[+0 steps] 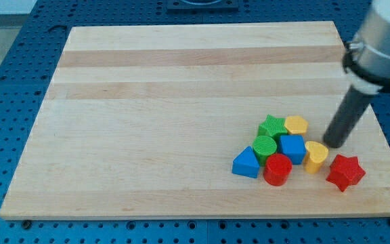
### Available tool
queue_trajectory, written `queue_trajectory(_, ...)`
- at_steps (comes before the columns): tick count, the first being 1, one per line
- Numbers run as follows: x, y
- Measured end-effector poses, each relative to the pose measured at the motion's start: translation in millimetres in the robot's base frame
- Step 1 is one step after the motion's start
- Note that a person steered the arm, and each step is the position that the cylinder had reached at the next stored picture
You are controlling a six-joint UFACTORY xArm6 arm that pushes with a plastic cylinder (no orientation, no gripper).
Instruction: Push the red circle a bit down
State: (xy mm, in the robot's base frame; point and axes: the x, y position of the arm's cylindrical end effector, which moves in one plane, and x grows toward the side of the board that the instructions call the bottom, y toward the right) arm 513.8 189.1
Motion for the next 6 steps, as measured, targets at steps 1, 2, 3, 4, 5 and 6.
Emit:
queue_trajectory(1,1,-69)
queue_trajectory(2,-16,-106)
queue_trajectory(3,-16,-108)
queue_trajectory(4,8,-91)
queue_trajectory(5,29,-88)
queue_trajectory(6,47,-97)
